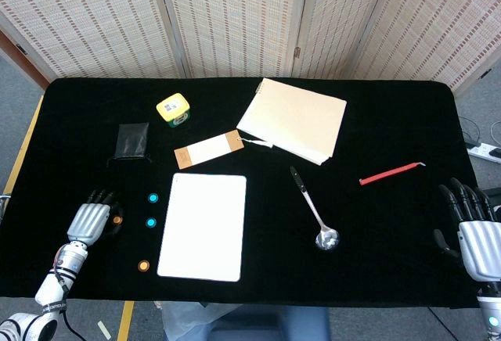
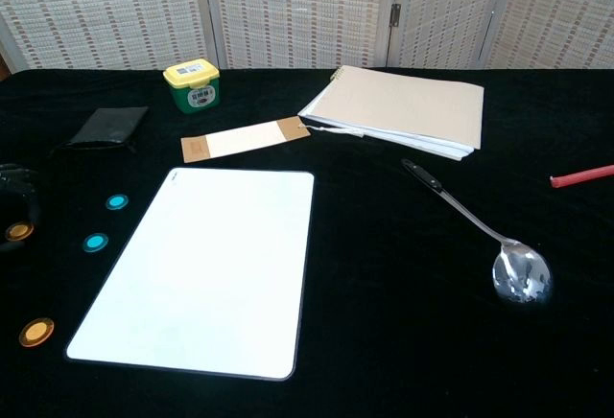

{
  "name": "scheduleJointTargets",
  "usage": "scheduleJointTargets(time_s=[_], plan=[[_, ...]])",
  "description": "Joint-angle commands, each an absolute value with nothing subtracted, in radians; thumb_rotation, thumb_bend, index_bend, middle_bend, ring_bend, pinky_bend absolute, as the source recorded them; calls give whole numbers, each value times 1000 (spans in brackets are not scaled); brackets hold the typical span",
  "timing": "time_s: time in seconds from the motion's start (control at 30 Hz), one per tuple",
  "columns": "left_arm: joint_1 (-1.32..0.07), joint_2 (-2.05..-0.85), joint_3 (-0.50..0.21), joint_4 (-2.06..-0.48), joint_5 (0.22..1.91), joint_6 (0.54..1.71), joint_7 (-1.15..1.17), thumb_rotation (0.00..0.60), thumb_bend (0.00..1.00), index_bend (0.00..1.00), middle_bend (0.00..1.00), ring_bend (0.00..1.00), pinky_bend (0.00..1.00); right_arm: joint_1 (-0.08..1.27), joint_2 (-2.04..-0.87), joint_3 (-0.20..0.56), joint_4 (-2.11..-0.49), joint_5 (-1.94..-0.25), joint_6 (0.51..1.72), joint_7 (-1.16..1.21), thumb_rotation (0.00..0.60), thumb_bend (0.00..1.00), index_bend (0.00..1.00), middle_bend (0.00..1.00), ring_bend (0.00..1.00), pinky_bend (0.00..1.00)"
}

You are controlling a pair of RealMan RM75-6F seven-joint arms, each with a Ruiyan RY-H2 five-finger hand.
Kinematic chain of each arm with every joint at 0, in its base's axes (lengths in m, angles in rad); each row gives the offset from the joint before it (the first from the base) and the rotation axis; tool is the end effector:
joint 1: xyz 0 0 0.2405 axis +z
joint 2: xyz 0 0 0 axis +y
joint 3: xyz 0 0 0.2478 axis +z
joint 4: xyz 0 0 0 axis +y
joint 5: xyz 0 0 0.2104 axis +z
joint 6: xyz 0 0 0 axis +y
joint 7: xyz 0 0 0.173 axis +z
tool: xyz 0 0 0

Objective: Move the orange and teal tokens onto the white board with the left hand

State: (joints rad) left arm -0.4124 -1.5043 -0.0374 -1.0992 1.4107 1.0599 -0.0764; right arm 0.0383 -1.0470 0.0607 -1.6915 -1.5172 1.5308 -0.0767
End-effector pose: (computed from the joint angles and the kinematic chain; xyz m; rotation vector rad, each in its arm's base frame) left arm -0.3202 0.3128 0.0217 -1.6855 -1.0083 -0.7440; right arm -0.2956 -0.1969 0.1776 1.3676 -0.8296 0.8658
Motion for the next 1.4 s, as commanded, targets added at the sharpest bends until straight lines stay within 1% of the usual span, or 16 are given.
scheduleJointTargets(time_s=[0.03, 0.2, 0.43, 0.67, 0.73, 0.83, 0.9, 0.93, 1.03, 1.13, 1.23, 1.4], plan=[[-423, -1485, -43, -1156, 1427, 1079, -45, 600, 420, 545, 194, 99, 0, 35, -1046, 60, -1689, -1518, 1535, -73, 600, 428, 0, 0, 0, 0], [-454, -1473, -49, -1258, 1452, 1079, 7, 600, 420, 544, 194, 95, 0, 27, -1043, 59, -1679, -1517, 1545, -59, 600, 428, 0, 0, 0, 0], [-515, -1494, -52, -1369, 1484, 1038, 71, 600, 420, 542, 194, 86, 0, 17, -1041, 59, -1660, -1512, 1552, -33, 600, 428, 0, 0, 0, 0], [-561, -1542, -45, -1397, 1494, 995, 139, 600, 420, 537, 194, 83, 0, 9, -1041, 58, -1647, -1507, 1557, -14, 600, 428, 0, 0, 0, 0], [-568, -1554, -42, -1397, 1492, 988, 154, 600, 420, 503, 194, 75, 0, 6, -1041, 58, -1645, -1505, 1558, -11, 600, 428, 0, 0, 0, 0], [-572, -1558, -41, -1411, 1468, 975, 206, 600, 413, 341, 166, 33, 0, 5, -1040, 58, -1645, -1507, 1560, -8, 600, 428, 0, 0, 0, 0], [-566, -1549, -40, -1429, 1460, 985, 213, 600, 402, 273, 148, 17, 0, 5, -1039, 59, -1647, -1509, 1561, -8, 600, 428, 0, 0, 0, 0], [-562, -1541, -38, -1438, 1459, 992, 214, 600, 398, 259, 145, 14, 0, 5, -1038, 59, -1649, -1510, 1561, -10, 600, 429, 0, 0, 0, 0], [-542, -1503, -26, -1464, 1471, 1028, 211, 600, 396, 274, 144, 14, 0, 7, -1037, 60, -1655, -1517, 1563, -16, 600, 428, 0, 0, 0, 0], [-518, -1466, -7, -1480, 1493, 1068, 190, 600, 398, 333, 144, 14, 0, 11, -1038, 61, -1659, -1523, 1560, -22, 600, 428, 0, 0, 0, 0], [-473, -1419, 34, -1484, 1530, 1132, 157, 600, 401, 391, 144, 19, 0, 18, -1045, 63, -1663, -1522, 1551, -42, 600, 428, 0, 0, 0, 0], [-412, -1378, 86, -1474, 1552, 1189, 124, 600, 401, 414, 144, 22, 0, 31, -1052, 62, -1665, -1531, 1534, -47, 600, 428, 0, 0, 0, 0]])
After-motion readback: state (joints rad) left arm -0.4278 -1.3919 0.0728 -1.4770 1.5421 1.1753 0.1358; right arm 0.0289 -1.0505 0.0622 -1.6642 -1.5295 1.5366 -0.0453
